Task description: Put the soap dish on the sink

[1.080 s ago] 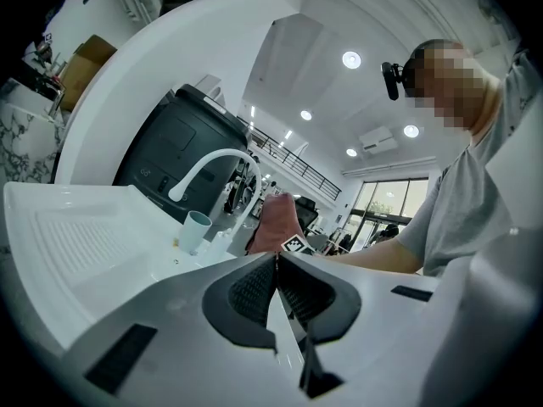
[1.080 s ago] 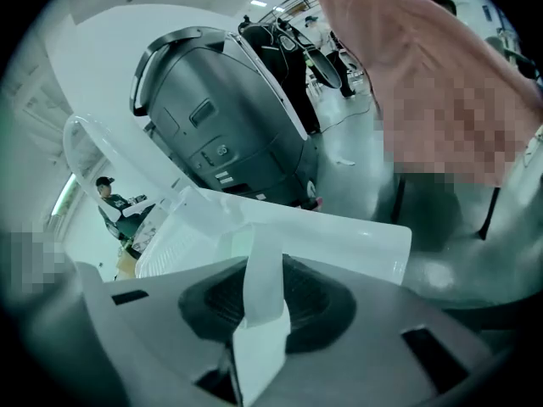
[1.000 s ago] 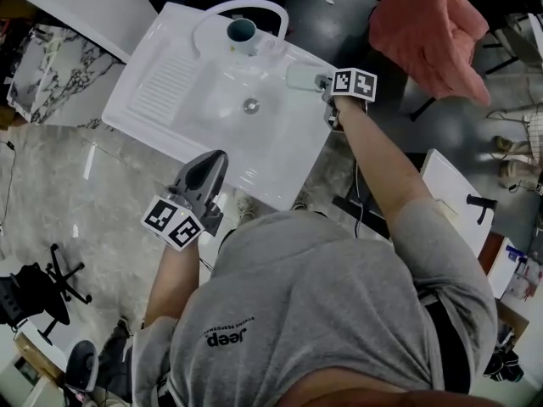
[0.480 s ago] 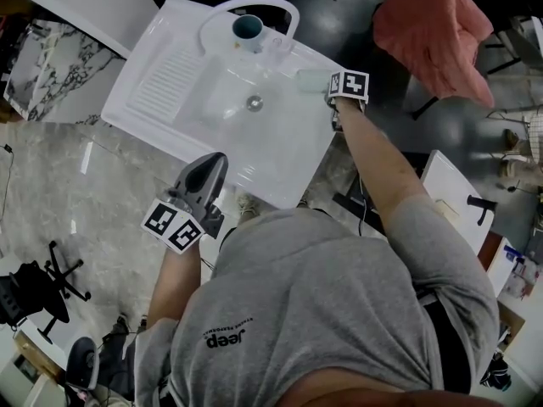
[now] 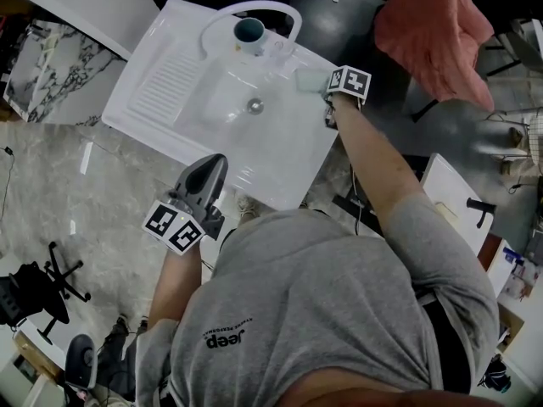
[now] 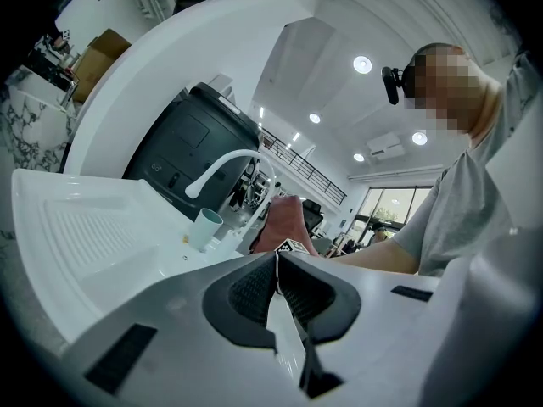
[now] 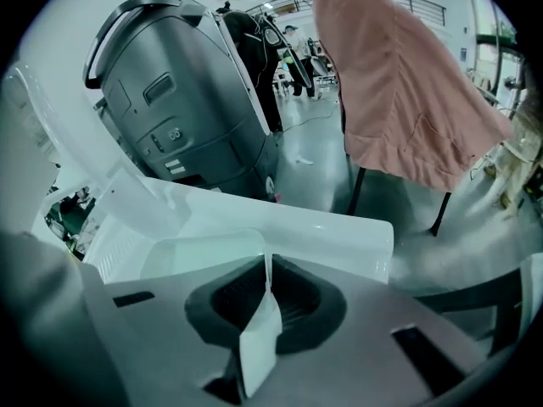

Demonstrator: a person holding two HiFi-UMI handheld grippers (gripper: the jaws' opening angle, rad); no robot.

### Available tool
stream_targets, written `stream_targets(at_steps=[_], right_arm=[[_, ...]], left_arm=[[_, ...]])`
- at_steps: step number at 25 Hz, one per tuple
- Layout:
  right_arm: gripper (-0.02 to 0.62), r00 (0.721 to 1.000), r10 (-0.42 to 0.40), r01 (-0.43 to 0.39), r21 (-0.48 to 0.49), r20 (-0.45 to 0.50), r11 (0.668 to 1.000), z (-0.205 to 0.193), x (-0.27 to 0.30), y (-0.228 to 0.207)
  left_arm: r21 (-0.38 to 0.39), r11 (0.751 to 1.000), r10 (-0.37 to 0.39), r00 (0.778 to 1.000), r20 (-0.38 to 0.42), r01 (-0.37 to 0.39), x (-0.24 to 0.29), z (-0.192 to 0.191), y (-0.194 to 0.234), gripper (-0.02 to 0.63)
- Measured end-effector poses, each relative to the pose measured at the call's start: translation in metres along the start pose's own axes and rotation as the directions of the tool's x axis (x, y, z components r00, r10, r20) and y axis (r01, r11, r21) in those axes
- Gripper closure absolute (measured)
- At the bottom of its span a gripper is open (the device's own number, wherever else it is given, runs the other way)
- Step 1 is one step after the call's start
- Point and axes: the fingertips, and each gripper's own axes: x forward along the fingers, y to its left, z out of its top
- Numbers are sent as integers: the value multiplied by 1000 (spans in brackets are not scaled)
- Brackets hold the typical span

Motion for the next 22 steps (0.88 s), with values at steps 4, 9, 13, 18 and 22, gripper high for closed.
stream_targets(at_steps=[4, 9, 13, 18, 22], right_arm=[[507, 1000, -6, 6, 1, 14, 1000, 4, -4, 1], [495, 999, -6, 6, -26, 34, 1000, 11, -11, 0], [495, 997, 29, -26, -51, 68, 998, 20, -26, 6], [499, 979, 149, -132, -121, 142, 984, 34, -75, 22], [499, 946, 269, -235, -184, 183, 954, 47, -127, 40]], left_arm=[[5, 1000, -4, 1000, 0, 4, 1, 2, -1, 584], [10, 1000, -6, 1000, 3, 6, 4, 3, -5, 584], [22, 1000, -11, 1000, 9, 11, 7, 8, -8, 584], [51, 999, -12, 1000, 26, 11, 8, 21, -13, 584], [84, 996, -27, 998, 51, 23, 15, 36, -22, 584]])
